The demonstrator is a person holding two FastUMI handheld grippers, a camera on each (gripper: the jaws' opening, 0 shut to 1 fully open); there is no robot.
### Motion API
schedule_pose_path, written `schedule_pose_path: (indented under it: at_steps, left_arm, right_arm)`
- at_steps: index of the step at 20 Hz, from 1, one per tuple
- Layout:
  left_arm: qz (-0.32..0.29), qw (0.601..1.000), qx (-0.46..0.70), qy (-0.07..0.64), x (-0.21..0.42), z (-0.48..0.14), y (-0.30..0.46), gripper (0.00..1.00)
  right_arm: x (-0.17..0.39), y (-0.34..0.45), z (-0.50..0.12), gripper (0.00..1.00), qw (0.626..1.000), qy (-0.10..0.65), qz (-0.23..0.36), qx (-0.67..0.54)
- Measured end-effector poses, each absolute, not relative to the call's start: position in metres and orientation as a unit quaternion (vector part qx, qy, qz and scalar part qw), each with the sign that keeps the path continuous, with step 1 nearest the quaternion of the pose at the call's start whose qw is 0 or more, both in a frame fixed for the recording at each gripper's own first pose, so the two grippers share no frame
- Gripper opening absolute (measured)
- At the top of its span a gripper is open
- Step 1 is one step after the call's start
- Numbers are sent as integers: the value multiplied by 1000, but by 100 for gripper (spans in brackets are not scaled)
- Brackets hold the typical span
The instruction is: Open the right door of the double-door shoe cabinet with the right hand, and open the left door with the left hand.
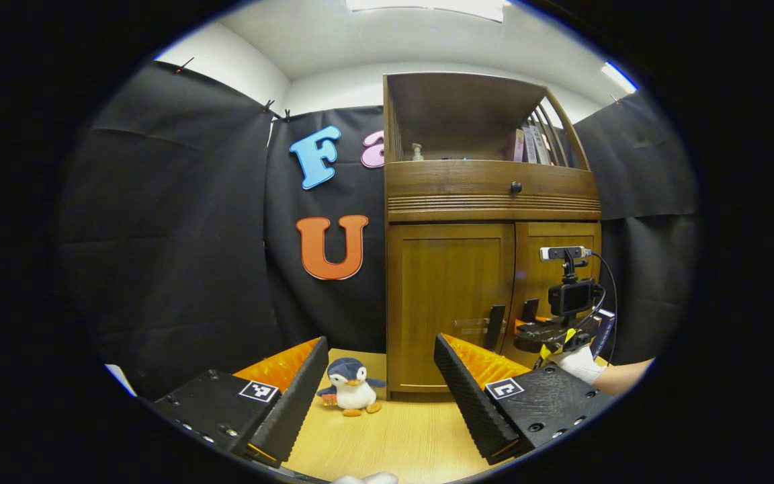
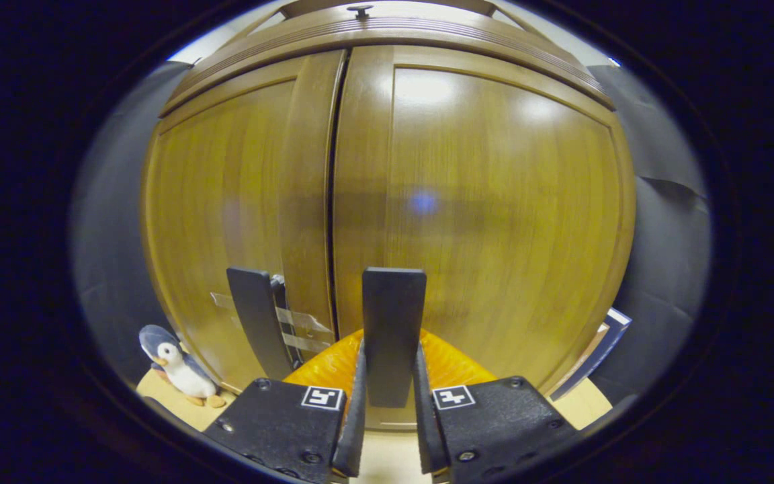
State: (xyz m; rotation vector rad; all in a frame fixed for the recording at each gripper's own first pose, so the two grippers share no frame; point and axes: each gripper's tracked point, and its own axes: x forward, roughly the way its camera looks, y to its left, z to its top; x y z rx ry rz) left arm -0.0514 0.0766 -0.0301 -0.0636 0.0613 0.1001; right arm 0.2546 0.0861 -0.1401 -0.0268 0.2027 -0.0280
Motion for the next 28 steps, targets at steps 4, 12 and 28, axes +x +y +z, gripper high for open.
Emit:
schedule_pose_path:
  at_steps: [4, 12, 28]
  left_arm:
    - [48, 998, -34, 32, -53, -30, 78, 96]
    - [41, 998, -33, 30, -58, -30, 74, 96]
    - [12, 999, -32, 33, -65, -34, 48, 90]
  right_arm:
    - [251, 86, -140, 33, 994, 104, -22, -17]
    - [231, 84, -142, 31, 994, 104, -17, -18]
    - [162, 63, -144, 29, 994, 107, 10, -17]
